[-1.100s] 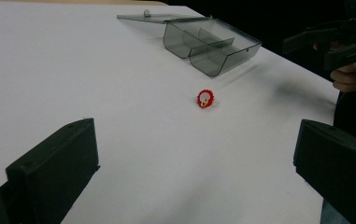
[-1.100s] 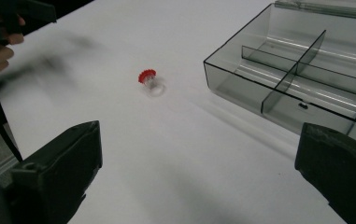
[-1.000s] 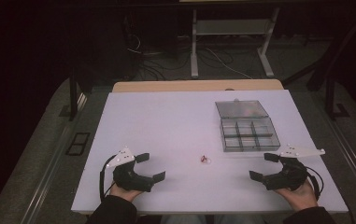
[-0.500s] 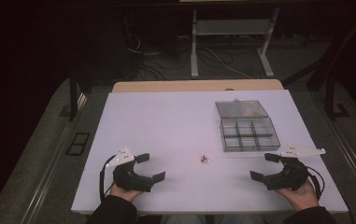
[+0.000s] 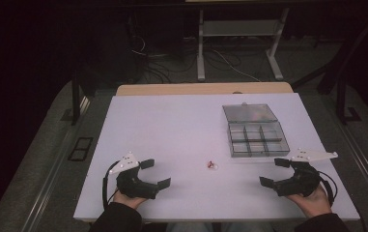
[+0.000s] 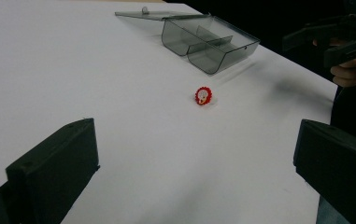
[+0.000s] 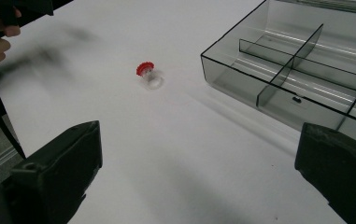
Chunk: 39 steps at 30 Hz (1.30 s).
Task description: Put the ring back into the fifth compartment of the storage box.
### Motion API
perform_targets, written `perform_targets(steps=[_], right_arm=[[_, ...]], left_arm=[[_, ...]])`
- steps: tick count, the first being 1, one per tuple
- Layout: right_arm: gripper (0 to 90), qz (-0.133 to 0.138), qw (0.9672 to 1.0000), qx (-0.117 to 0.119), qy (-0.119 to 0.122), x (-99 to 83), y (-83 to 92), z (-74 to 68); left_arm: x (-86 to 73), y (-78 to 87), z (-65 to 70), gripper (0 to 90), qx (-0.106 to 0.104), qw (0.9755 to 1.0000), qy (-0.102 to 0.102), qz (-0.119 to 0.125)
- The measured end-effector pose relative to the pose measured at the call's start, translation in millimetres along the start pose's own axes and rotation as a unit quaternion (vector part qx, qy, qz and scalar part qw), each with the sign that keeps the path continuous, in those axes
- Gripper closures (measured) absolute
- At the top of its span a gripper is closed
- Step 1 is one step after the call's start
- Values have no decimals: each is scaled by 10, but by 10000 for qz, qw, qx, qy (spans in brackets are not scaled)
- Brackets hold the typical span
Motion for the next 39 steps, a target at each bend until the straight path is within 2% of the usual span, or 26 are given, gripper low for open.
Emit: perform_targets(steps=[9, 20, 39], right_arm=[[4, -72, 9999, 15, 135, 81, 8, -53], [4, -235, 9991, 30, 358, 177, -60, -125], [4, -616, 9953, 85, 744, 450, -204, -236]], left_arm=[[0, 5, 0, 0, 9, 10000, 14, 12], [-2, 5, -3, 0, 12, 10000, 20, 13], [-4, 8, -12, 0, 34, 10000, 44, 30]])
Point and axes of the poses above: each handheld gripper's, and its own axes: y roughly backward along the jaws, x roughly out of its top, z roughly to its right, the point moved 8 cm from there along -y, roughly forward along the jaws, and after that the axes turned 11 degrees about -z, right-handed, at the moved point
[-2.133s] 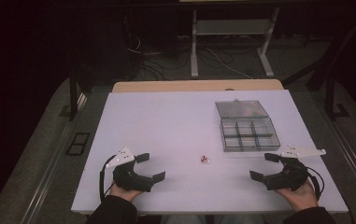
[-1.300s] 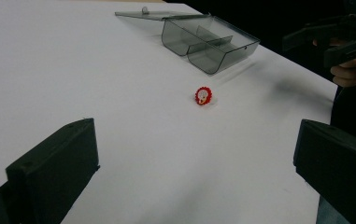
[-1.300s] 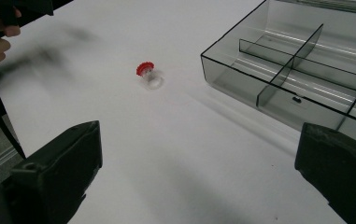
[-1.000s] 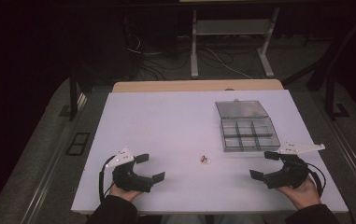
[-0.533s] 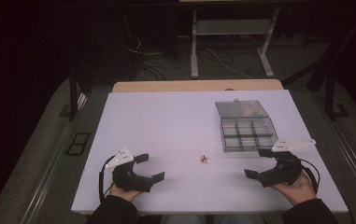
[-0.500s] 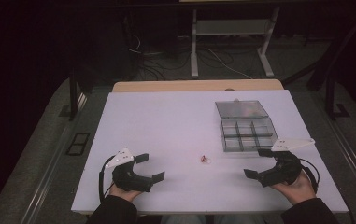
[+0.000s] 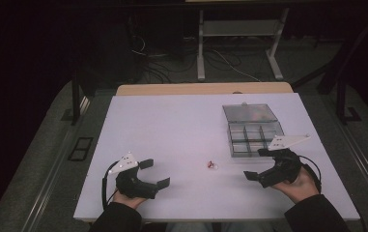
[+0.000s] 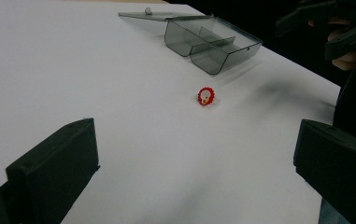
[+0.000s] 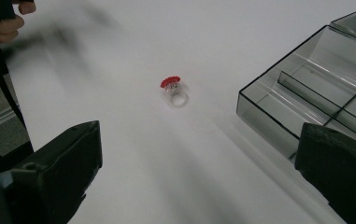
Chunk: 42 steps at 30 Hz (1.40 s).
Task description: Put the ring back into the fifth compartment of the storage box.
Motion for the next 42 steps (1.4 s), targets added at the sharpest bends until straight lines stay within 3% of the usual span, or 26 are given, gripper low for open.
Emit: perform_targets(steps=[22, 42], right_arm=[[4, -476, 9983, 19, 338, 274, -223, -11], [4, -935, 9930, 205, 698, 421, -506, -146]], left_arm=[[-5, -8, 8, 0, 3, 10000, -32, -32], [-5, -8, 17, 0, -8, 10000, -49, -35]])
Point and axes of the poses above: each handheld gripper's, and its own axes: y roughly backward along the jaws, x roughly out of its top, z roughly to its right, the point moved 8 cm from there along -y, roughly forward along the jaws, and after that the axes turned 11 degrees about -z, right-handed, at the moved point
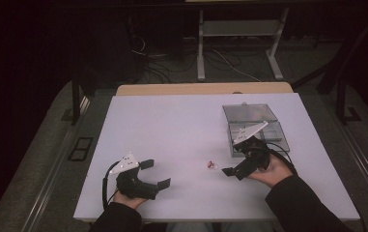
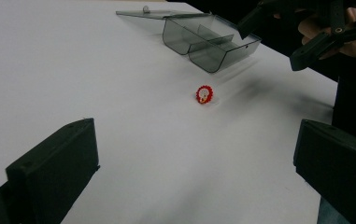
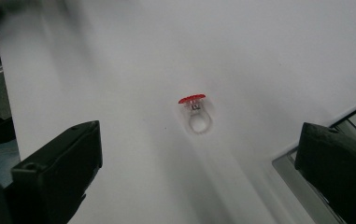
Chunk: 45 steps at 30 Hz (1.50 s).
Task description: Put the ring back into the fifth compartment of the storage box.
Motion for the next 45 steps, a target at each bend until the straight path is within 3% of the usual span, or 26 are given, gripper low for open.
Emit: perform_targets(steps=[24, 39, 41, 43, 45], right_arm=[[4, -424, 9982, 187, 374, 131, -378, -92], [5, -502, 9977, 227, 396, 164, -575, 14], [68, -460, 9978, 232, 429, 170, -574, 33], [73, -412, 9979, 262, 421, 182, -574, 38], [166, -413, 9978, 265, 455, 182, -574, 57]], left_arm=[[-5, -14, 19, 0, -37, 10000, -19, -37], [-6, -21, 29, 0, -56, 9999, -61, -66], [-6, -23, 31, 0, -58, 9999, -62, -65], [-7, -24, 30, 0, -58, 9999, -69, -69], [-6, -25, 28, 0, -54, 9999, -70, -72]])
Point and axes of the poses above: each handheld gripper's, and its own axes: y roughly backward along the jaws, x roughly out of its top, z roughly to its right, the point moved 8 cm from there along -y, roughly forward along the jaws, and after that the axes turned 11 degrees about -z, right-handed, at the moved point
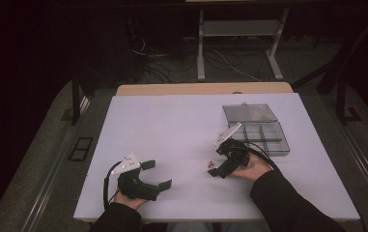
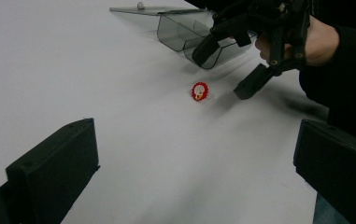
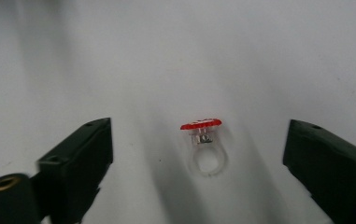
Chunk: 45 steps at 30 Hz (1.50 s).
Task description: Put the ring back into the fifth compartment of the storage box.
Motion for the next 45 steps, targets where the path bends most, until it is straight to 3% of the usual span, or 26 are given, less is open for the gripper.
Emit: perform_targets(steps=[5, 16, 30, 45], right_arm=[[237, 23, 9999, 110, 77, 0, -22, 33], [412, -15, 9999, 127, 114, -4, -101, 99], [649, 25, 9991, 226, 344, 23, -171, 114], [705, -11, 9985, 389, 377, 45, -161, 97]], left_arm=[[-1, -5, 4, 0, -8, 10000, -14, -19], [-7, -23, 16, 0, -23, 10000, -44, -64], [-9, -25, 8, 0, -4, 10000, -50, -79], [-8, -32, 8, 0, 8, 9999, -74, -87]])
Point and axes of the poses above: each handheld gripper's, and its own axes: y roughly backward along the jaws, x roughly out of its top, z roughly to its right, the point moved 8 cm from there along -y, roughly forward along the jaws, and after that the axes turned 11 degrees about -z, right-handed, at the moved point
